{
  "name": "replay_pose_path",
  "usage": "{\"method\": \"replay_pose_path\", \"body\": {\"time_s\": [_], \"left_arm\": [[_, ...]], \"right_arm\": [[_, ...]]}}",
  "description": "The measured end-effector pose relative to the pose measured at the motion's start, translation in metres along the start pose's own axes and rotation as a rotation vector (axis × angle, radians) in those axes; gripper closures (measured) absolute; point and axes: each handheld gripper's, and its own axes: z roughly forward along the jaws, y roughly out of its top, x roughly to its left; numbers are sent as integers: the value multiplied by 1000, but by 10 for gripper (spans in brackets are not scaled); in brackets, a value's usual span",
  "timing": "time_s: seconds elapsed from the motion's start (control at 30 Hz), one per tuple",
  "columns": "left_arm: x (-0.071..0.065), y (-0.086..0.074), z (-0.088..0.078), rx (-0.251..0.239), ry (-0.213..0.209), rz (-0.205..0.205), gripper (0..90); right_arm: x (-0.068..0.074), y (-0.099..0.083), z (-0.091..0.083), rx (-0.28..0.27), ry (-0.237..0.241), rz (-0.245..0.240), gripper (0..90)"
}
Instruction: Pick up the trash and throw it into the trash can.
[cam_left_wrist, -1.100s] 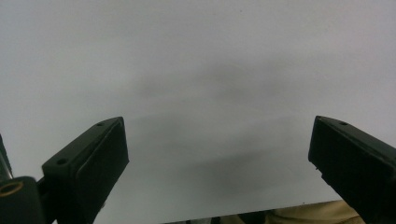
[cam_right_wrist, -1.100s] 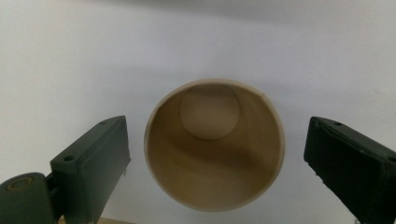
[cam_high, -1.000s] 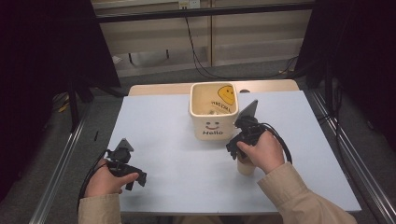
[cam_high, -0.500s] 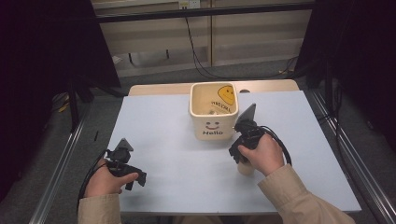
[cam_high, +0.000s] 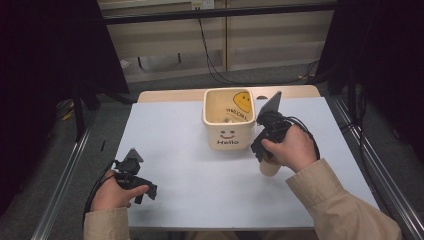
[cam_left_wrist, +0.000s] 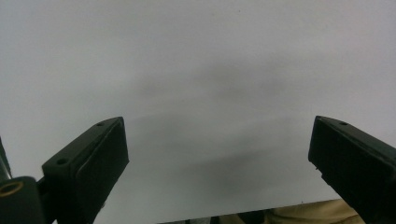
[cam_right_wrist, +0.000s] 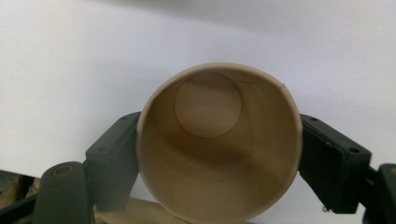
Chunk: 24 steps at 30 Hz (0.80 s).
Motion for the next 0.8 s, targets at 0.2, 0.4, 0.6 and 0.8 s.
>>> {"method": "replay_pose_path", "body": {"time_s": [0.2,0.4,0.6,0.8], "left_arm": [[0,0,0,1,-2,-1,47],[1,0,0,3,-6,0,48],[2,0,0,2,-7,-4,48],[2,0,1,-2,-6,-5,48]], "right_arm": [[-10,5,-29,-1,23,1,209],[-19,13,-59,-7,15,3,210],[-23,22,-80,-9,-4,9,210],[-27,31,-104,-13,-13,4,210]]}}
